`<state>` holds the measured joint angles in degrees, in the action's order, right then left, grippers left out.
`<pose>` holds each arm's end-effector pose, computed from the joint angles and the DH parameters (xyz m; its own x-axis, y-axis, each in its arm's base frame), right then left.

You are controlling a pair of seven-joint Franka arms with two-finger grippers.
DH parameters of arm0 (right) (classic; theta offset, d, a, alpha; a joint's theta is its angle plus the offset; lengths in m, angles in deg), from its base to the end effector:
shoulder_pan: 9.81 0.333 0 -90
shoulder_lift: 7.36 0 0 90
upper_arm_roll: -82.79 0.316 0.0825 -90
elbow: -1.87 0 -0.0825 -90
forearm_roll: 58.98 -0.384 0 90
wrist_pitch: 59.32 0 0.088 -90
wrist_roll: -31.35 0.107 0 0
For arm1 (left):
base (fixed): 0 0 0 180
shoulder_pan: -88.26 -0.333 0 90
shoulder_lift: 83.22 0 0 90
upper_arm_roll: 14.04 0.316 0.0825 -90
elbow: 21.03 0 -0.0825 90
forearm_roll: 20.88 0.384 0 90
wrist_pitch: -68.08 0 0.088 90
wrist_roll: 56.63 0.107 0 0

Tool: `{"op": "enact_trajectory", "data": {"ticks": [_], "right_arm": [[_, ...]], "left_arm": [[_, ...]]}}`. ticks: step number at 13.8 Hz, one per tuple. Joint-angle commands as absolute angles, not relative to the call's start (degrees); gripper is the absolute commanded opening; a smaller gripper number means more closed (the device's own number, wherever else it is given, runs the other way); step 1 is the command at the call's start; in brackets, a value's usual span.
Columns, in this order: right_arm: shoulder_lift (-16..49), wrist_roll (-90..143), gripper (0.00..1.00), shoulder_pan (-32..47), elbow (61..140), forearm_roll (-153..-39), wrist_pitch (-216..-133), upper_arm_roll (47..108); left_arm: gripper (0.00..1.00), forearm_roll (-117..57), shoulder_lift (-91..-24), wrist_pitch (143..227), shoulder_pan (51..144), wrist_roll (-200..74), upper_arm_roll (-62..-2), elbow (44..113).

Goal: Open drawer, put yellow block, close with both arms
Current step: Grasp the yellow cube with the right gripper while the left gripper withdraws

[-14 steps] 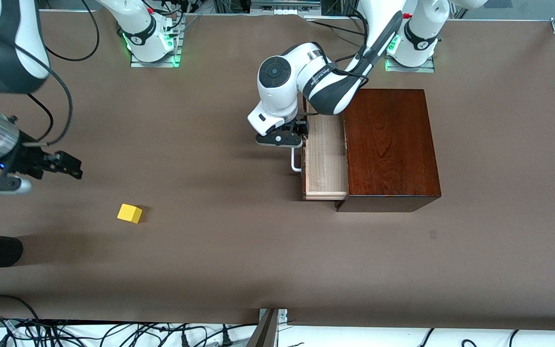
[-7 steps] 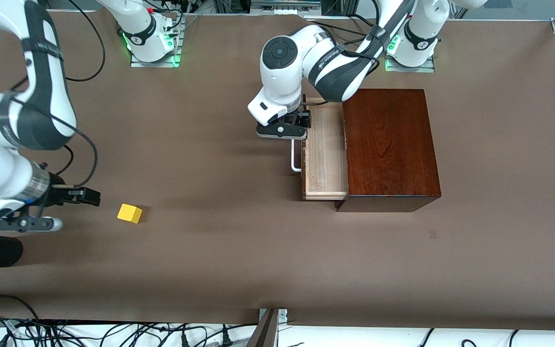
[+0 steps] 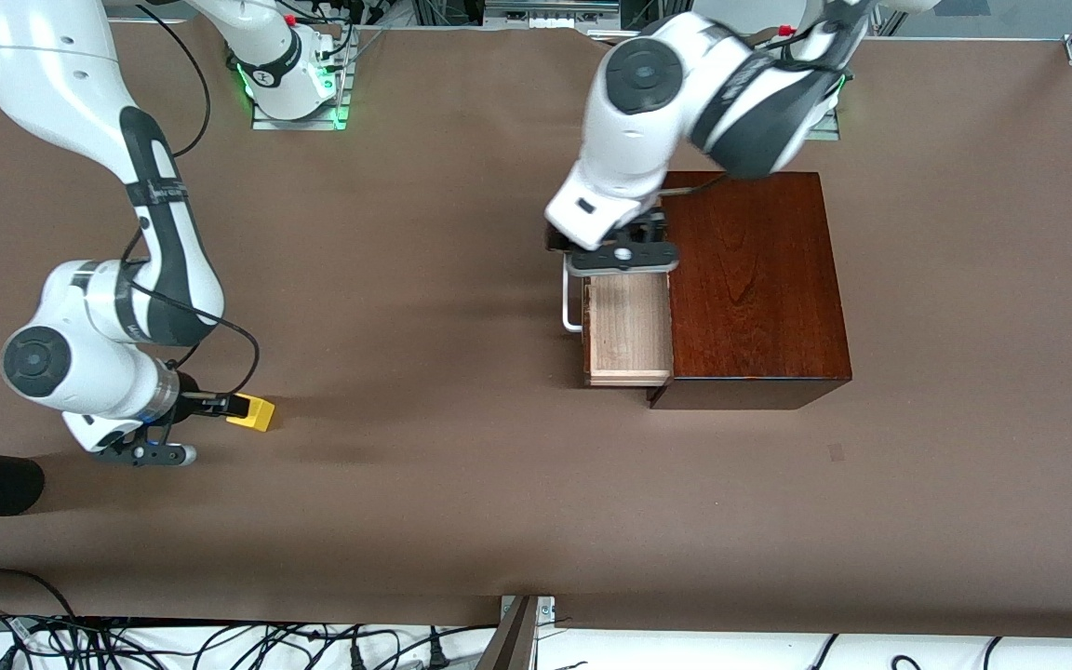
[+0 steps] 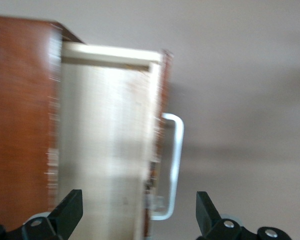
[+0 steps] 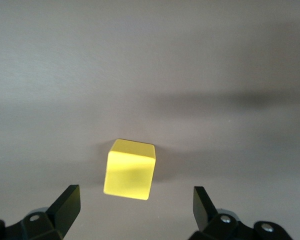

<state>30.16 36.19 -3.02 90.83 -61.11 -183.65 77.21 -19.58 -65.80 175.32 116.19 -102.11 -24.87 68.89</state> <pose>0.6993 0.0261 0.2629 0.9973 -0.0663 -0.0316 -0.0653 -0.9974 0.0321 0.5174 -0.3962 0.4700 0.9927 0.1186 -0.0221 0.1191 -0.9925 0.0268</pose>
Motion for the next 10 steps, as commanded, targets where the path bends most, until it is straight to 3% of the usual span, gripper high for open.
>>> {"op": "enact_trajectory", "data": {"ticks": [1,7,10], "right_arm": [[28.49,37.59,1.00,-3.31,96.25,-62.14,-188.16,77.34],[31.22,39.17,1.00,-3.22,96.00,-63.81,-193.00,77.34],[33.41,39.17,1.00,-3.05,96.00,-63.90,-195.89,77.34]], "left_arm": [[1.00,-21.32,-71.25,171.54,110.78,-95.15,-25.29,70.81],[1.00,-21.32,-80.04,166.18,101.02,-81.62,-24.15,73.79],[1.00,-21.32,-83.91,162.58,99.86,-73.18,-18.54,74.33]]}}
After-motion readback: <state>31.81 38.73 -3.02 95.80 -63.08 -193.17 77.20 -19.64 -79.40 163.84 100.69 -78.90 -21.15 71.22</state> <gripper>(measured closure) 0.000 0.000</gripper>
